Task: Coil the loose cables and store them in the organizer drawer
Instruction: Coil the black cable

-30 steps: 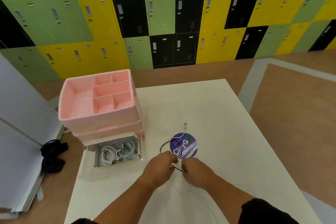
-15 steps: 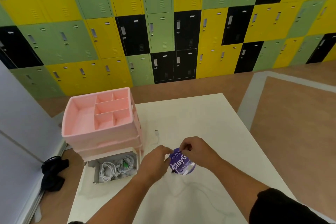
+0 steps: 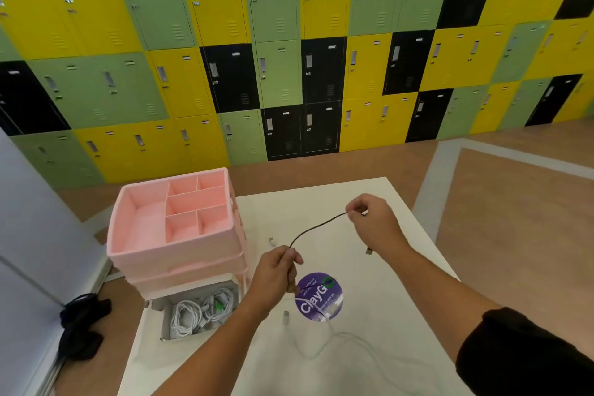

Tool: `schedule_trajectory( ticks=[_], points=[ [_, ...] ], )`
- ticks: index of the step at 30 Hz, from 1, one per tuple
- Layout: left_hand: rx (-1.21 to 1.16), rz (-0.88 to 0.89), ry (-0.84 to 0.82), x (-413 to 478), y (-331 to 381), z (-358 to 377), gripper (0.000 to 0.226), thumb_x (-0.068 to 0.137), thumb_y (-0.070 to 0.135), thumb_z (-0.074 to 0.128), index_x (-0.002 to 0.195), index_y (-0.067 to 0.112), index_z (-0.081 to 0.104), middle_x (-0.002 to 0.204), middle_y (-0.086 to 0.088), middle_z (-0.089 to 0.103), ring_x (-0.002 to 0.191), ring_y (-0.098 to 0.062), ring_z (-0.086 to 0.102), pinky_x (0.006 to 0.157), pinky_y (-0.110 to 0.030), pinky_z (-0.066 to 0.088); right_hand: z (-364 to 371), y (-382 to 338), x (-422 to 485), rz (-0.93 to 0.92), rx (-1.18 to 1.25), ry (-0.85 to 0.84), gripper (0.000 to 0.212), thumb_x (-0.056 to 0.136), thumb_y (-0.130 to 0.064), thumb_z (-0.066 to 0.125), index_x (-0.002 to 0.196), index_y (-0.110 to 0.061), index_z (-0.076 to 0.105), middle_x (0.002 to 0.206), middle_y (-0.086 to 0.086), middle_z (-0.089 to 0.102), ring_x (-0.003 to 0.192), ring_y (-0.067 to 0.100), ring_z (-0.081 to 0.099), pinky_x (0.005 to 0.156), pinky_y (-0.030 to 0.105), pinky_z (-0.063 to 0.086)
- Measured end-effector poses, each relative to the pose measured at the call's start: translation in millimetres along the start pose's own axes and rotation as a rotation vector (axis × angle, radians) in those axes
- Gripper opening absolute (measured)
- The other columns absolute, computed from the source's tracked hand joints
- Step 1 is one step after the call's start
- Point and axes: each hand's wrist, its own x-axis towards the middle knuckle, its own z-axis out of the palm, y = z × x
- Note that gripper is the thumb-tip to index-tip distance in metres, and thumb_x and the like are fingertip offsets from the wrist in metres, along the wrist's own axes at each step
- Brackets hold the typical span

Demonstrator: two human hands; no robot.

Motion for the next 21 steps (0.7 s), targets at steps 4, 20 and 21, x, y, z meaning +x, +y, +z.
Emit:
schedule_trajectory(
  ticks=[4,20,21],
  points=[
    [0.003,0.038,-0.034,4,27,4,0.035,0.108,0.025,0.041,0.089,0.011,0.067,0.053,0.004,0.04,0.048,-0.012,0.037,0.045,-0.025,0.036,12,1,-18,-0.141,-0.115,-0.246,0.028,0.093,-0.016,0.065,0.118,-0.028,0.064,0.124,-0.013,0.059,0.114,0.006,0.054,0.096,0.025,0.042],
    [-0.294,-0.133,-0.141,0,38,-12,0.033,0.108,0.029,0.04,0.088,0.009,0.056,0.062,0.001,0.024,0.056,-0.015,0.015,0.048,-0.025,0.016,19,-13,-17,-0.179,-0.082,-0.222,0.028,0.097,-0.018,0.06,0.123,-0.028,0.065,0.103,-0.008,0.062,0.089,0.011,0.06,0.079,0.026,0.049],
    [-0.304,-0.137,-0.161,1,40,-10,0.033,0.108,0.029,0.04,0.088,0.009,0.057,0.061,0.001,0.024,0.056,-0.014,0.015,0.048,-0.025,0.016,23,-16,-20,-0.225,-0.107,-0.278,0.03,0.097,-0.02,0.062,0.126,-0.028,0.063,0.106,-0.007,0.063,0.095,0.011,0.059,0.083,0.026,0.049]
  ],
)
